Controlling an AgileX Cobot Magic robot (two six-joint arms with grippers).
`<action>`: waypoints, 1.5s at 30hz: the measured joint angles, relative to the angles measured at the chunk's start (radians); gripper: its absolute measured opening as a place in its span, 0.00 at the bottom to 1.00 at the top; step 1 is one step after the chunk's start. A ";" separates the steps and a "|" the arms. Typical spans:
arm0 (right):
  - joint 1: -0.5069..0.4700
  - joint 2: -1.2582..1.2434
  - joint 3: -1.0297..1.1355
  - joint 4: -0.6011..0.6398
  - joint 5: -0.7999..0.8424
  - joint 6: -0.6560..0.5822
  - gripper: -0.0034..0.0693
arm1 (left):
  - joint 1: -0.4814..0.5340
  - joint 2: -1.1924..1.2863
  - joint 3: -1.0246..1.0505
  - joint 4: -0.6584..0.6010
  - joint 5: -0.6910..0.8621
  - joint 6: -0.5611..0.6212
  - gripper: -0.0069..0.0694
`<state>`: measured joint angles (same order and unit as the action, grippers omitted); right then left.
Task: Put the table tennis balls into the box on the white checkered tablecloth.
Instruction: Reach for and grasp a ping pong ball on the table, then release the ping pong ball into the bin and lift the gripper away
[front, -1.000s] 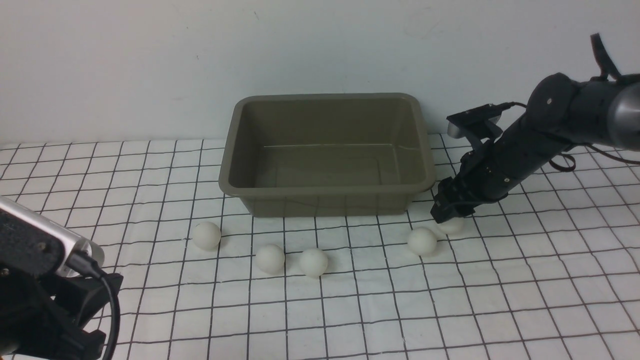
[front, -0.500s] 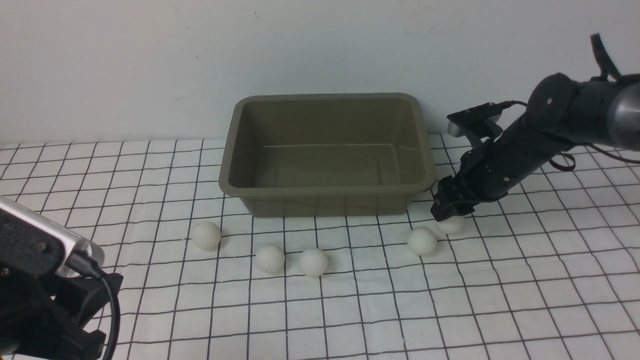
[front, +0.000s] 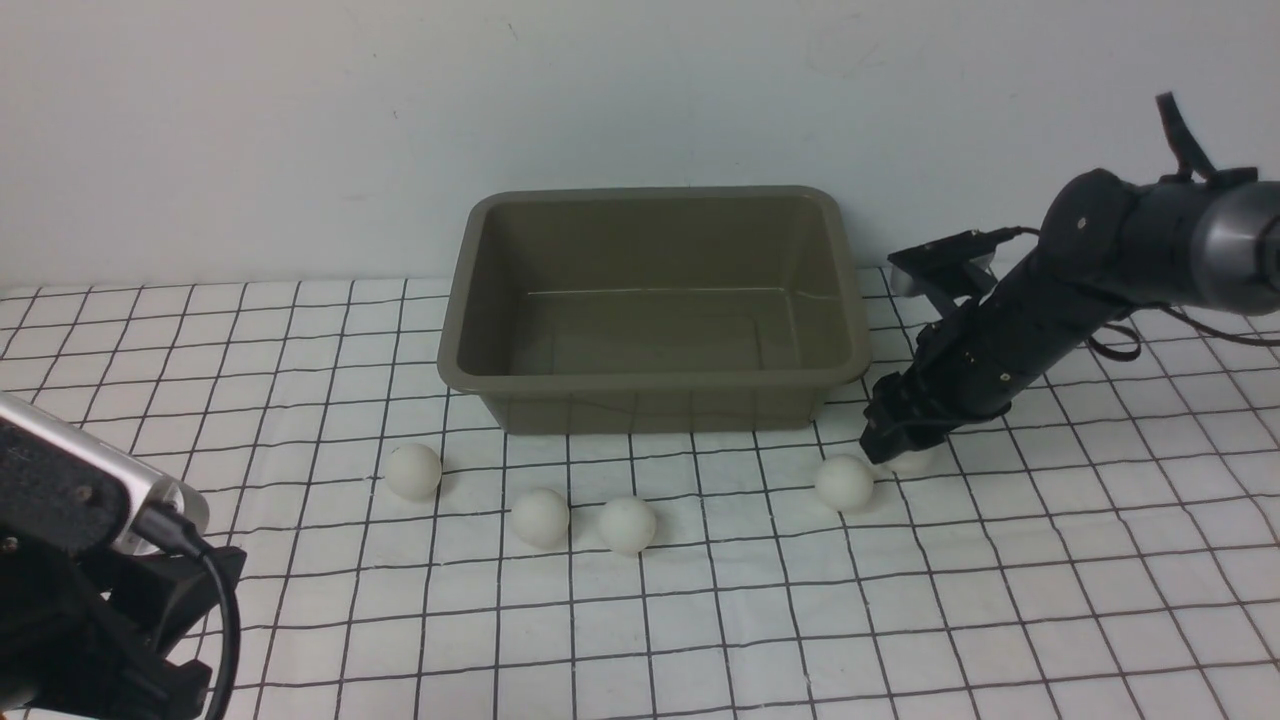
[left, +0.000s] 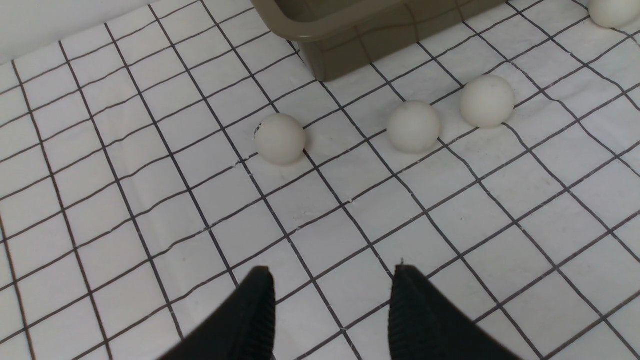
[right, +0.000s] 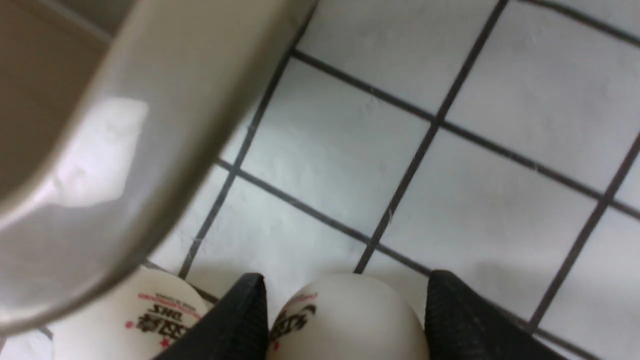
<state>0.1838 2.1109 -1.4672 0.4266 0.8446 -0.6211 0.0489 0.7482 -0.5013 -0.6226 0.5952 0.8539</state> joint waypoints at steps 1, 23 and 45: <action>0.000 0.000 0.000 -0.005 0.002 0.008 0.58 | 0.000 0.000 0.000 0.000 0.000 0.000 0.47; 0.000 -0.104 -0.181 -0.105 0.032 0.130 0.55 | 0.000 0.000 0.000 0.000 0.001 0.000 0.47; 0.000 -0.038 -0.281 0.388 0.083 -0.320 0.75 | 0.000 0.000 0.000 0.000 0.002 0.000 0.47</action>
<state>0.1838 2.0730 -1.7482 0.8141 0.9273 -0.9411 0.0489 0.7482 -0.5013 -0.6226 0.5971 0.8539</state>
